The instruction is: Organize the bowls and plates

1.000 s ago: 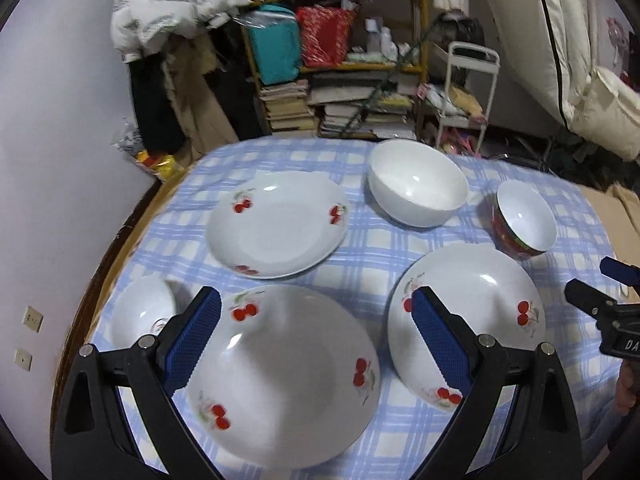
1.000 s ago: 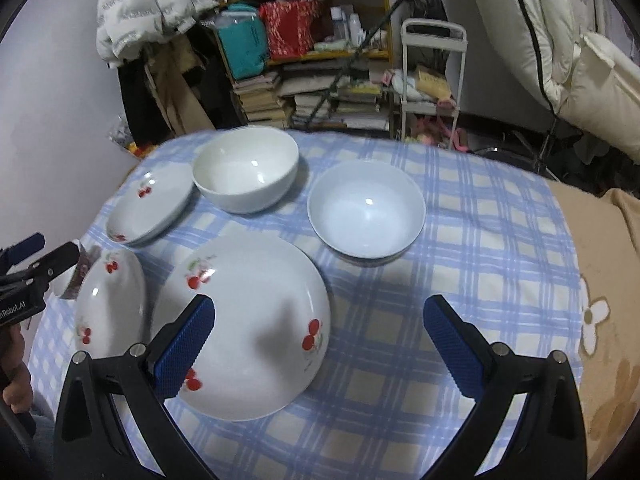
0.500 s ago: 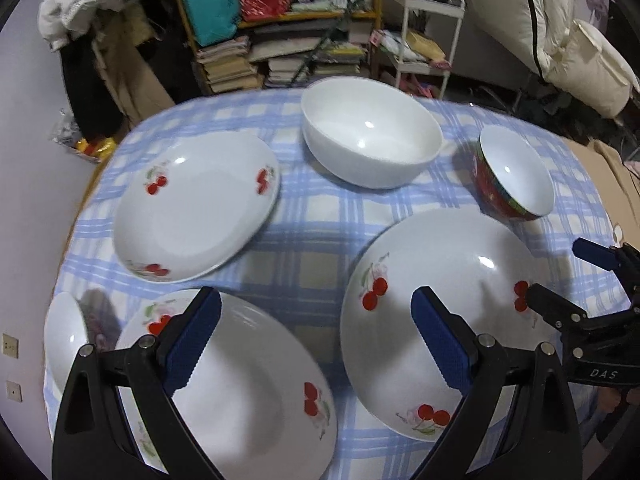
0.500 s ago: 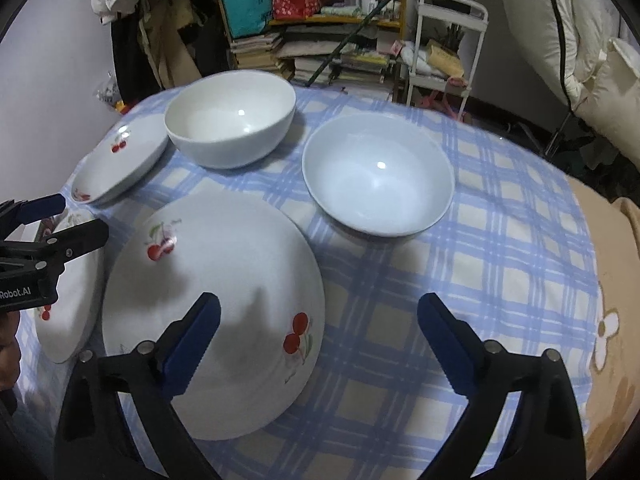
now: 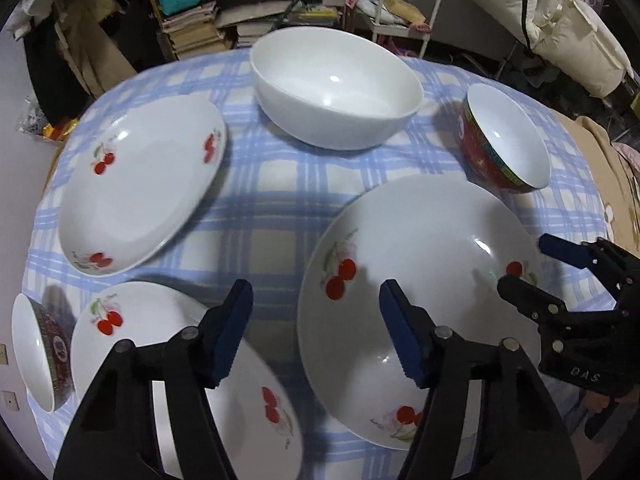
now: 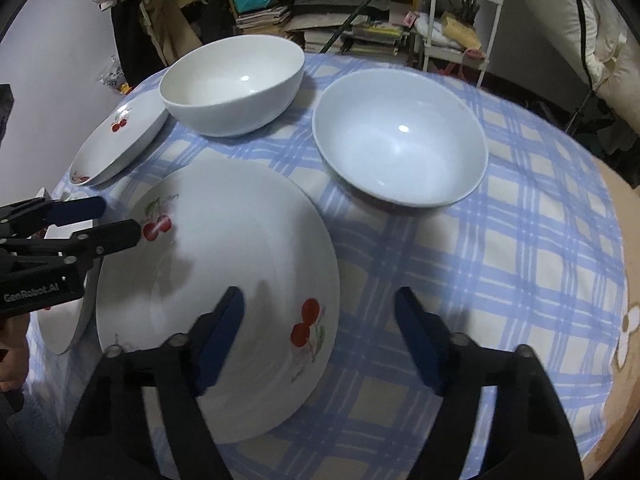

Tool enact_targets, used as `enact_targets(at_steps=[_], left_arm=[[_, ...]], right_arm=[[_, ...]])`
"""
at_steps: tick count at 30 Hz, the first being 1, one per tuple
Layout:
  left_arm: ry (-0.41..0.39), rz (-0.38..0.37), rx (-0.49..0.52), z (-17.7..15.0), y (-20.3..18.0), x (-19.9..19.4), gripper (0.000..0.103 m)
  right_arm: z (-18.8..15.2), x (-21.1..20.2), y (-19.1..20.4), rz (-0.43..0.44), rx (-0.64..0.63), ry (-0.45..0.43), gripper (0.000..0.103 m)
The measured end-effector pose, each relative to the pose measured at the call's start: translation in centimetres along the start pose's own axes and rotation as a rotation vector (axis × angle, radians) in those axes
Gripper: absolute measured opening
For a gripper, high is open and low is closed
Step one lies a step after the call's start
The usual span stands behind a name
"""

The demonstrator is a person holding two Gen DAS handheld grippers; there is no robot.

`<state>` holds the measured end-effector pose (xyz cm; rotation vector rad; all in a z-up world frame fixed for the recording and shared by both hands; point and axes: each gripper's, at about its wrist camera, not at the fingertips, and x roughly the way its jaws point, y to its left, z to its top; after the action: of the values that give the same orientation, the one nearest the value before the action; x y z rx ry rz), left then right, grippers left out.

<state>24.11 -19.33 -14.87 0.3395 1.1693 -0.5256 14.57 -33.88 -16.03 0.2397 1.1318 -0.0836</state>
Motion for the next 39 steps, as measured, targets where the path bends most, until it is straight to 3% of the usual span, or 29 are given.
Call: enact_targets(at_steps=[2,3,6,10,12,15,28,33,39], left_arm=[[0.014,-0.010,0.007,0.1,-0.2,0.3,0.058],[0.029,-0.022,0.006,0.2,-0.2,0.5,0.050],[0.086,-0.064,-0.032,0.5,0.2,1.5,0.046],[0.103,-0.079,-0.071,0.8,0.8,2.0,0.037],[0.108,-0.056,-0.077,0.7,1.0,2.1,0.026],[0.114,-0.054,-0.083,0.7,1.6,2.0,0.017],[0.128,-0.057,-0.009,-0.9,-0.3,0.1,0.016],[0.138,0.007,0.041,-2.3,-2.2,-0.9,0.016],[0.146,0.014,0.003,-4.4,-2.2,-2.0,0.016]], right_arm=[[-0.1,0.0,-0.2,0.009,0.008,0.012,0.062],[-0.1,0.1,-0.3,0.010,0.007,0.019,0.052],[-0.3,0.3,-0.2,0.026,-0.002,0.043,0.031],[-0.4,0.5,-0.1,0.051,-0.004,0.051,0.024],[-0.4,0.5,-0.2,0.043,-0.008,0.048,0.018],[-0.5,0.4,-0.5,0.050,-0.003,0.050,0.016],[-1.6,-0.9,-2.2,0.125,0.064,0.072,0.015],[-2.9,-1.2,-2.1,0.111,0.070,0.091,0.015],[-4.0,-2.3,-1.4,0.122,0.069,0.089,0.015]])
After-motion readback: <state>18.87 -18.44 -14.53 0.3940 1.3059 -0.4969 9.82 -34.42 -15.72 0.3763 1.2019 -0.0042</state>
